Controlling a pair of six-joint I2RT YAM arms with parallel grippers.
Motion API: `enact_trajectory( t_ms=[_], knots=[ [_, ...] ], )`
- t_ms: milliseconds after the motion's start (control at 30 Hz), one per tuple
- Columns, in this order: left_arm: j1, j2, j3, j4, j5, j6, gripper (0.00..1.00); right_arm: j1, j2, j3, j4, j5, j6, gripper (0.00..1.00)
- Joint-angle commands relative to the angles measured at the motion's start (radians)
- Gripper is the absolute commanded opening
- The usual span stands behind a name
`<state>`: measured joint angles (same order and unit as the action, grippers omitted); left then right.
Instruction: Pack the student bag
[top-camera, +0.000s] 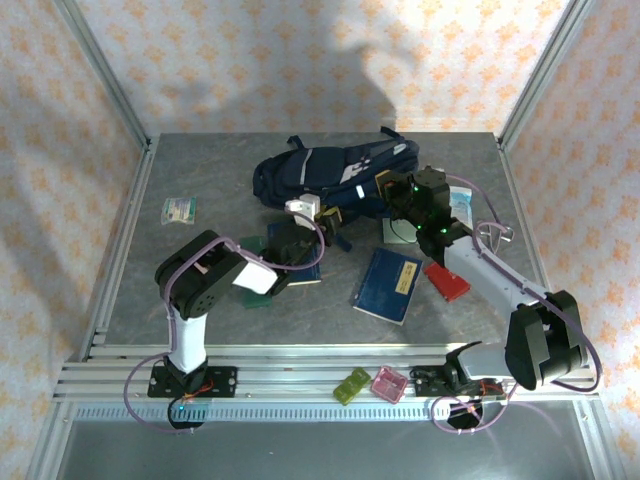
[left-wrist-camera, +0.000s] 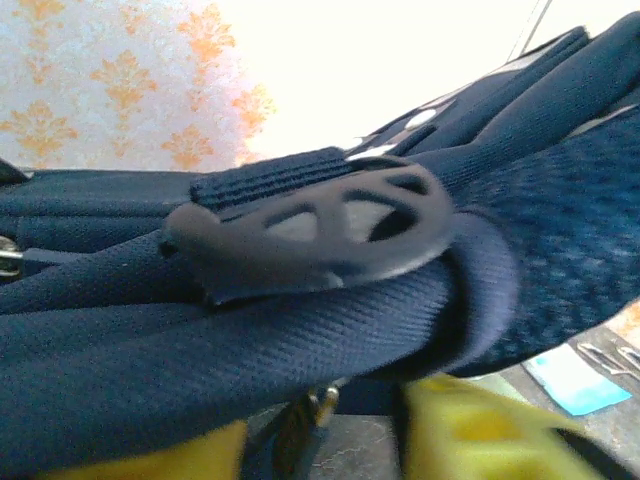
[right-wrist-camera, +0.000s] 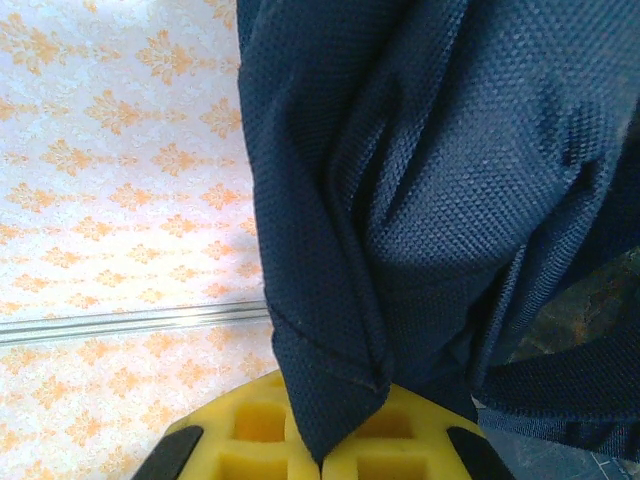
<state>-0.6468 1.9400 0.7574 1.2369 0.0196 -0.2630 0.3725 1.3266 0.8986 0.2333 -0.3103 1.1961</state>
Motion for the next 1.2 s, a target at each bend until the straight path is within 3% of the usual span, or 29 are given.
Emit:
enact_trajectory(
  t_ms=[0, 100, 533, 833, 1033, 1167],
  knots=[
    [0.008, 0.027, 0.045, -0.022, 0.028, 0.022, 0.16, 0.014, -0.016, 0.037, 0.120, -0.048, 0.004, 0.00],
    [0.010, 0.023, 0.038, -0.019, 0.020, 0.019, 0.00, 0.015, -0.018, 0.037, 0.120, -0.047, 0.000, 0.00],
    [0.063, -0.199, -0.192, -0.094, -0.039, -0.032, 0.00, -0.003, -0.002, 0.031, 0.066, 0.007, -0.069, 0.00],
    [0.095, -0.392, -0.291, -0.322, -0.105, 0.002, 0.00, -0.098, 0.063, -0.003, 0.061, -0.061, -0.118, 0.00],
    [0.094, -0.469, -0.244, -0.511, -0.090, 0.050, 0.00, -0.178, 0.211, 0.049, 0.053, -0.043, -0.185, 0.00],
    [0.079, -0.466, -0.165, -0.621, -0.069, 0.076, 0.00, -0.212, 0.378, 0.177, 0.002, -0.041, -0.234, 0.00]
  ],
)
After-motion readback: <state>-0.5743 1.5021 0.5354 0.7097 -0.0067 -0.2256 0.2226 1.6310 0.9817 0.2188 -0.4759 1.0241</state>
